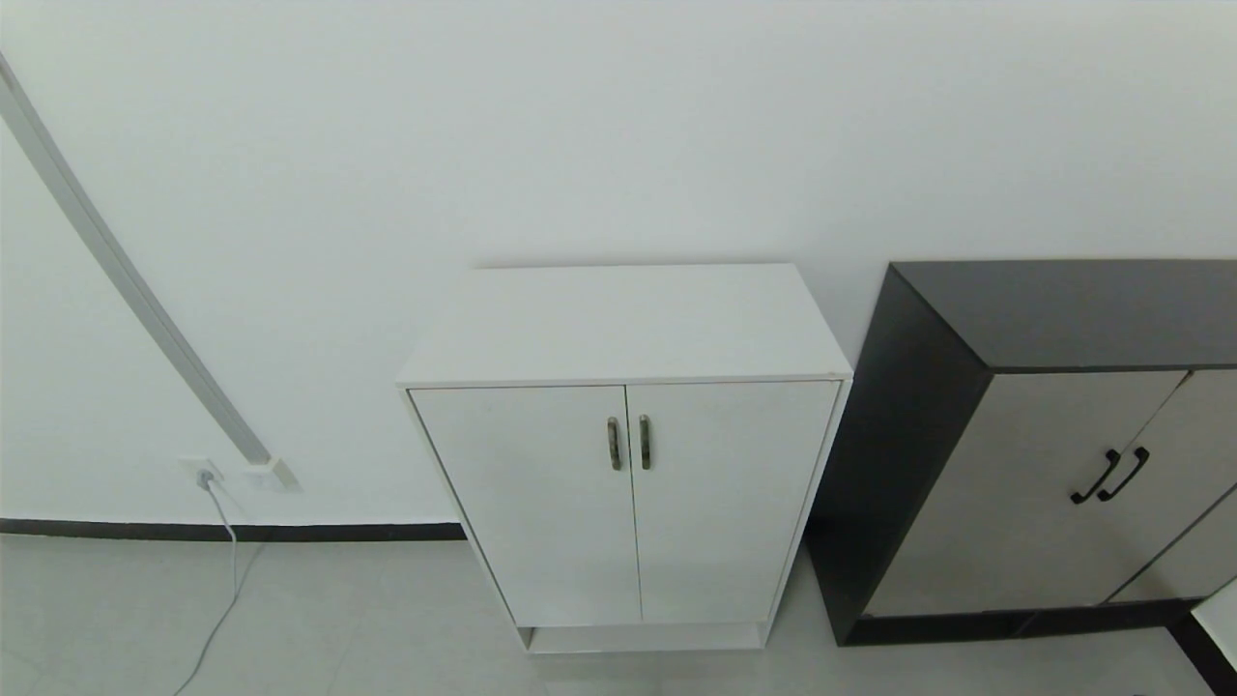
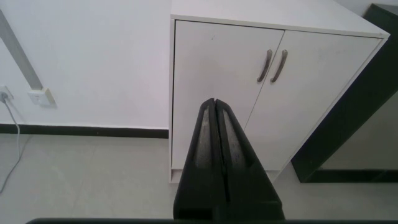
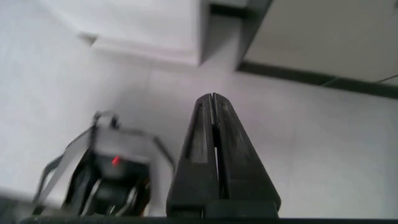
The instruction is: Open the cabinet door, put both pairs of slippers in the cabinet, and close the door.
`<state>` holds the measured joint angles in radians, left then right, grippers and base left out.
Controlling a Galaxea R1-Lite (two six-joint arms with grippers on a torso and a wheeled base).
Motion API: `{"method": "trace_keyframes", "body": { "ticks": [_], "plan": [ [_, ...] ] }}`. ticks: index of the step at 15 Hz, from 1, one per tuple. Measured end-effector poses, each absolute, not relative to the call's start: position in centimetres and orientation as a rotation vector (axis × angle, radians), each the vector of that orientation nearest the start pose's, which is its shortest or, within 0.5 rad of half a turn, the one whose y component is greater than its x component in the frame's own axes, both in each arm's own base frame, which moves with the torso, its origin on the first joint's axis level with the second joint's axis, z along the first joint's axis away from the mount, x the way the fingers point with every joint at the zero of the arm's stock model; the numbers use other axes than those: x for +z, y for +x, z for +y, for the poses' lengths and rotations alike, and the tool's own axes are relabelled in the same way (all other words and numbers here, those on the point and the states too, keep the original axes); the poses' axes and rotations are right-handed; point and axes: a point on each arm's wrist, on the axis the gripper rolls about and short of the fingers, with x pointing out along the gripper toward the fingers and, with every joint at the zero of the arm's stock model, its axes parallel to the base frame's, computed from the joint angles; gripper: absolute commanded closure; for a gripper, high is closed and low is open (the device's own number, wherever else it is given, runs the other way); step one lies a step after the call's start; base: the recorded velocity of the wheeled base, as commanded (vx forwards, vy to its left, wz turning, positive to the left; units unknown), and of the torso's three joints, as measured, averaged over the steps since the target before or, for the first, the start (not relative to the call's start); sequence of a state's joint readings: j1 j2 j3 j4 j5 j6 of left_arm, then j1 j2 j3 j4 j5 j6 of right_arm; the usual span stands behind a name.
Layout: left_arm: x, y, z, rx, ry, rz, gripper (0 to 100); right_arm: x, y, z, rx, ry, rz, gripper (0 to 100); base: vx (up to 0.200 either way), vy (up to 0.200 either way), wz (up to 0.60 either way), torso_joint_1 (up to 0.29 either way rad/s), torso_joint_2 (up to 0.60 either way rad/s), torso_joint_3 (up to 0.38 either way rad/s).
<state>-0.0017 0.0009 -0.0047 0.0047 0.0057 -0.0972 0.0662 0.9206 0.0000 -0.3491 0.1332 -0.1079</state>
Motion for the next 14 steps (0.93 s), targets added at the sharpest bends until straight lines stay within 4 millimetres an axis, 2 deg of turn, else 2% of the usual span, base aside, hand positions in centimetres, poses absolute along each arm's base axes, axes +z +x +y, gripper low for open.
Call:
{"method": "trace_keyframes", "body": {
  "ticks": [2,6,10,14],
  "plan": [
    [7.6,-2.3,0.0,0.004,-0.097,0.001,100,8.4,5.4,0.8,0.267,-0.072,0.610,100,0.000,0.000,0.00,0.000,0.00,0.000],
    [7.6,-2.3,0.0,0.004,-0.096,0.001,100,7.7,3.4,0.7,0.315,-0.062,0.638,100,0.000,0.000,0.00,0.000,0.00,0.000],
    [7.6,-2.3,0.0,0.004,-0.097,0.000,100,7.7,2.7,0.7,0.306,-0.080,0.589,100,0.000,0.000,0.00,0.000,0.00,0.000],
    [7.6,-2.3,0.0,0.004,-0.097,0.001,100,7.8,2.6,0.3,0.151,-0.115,0.569,100,0.000,0.000,0.00,0.000,0.00,0.000]
  ]
}}
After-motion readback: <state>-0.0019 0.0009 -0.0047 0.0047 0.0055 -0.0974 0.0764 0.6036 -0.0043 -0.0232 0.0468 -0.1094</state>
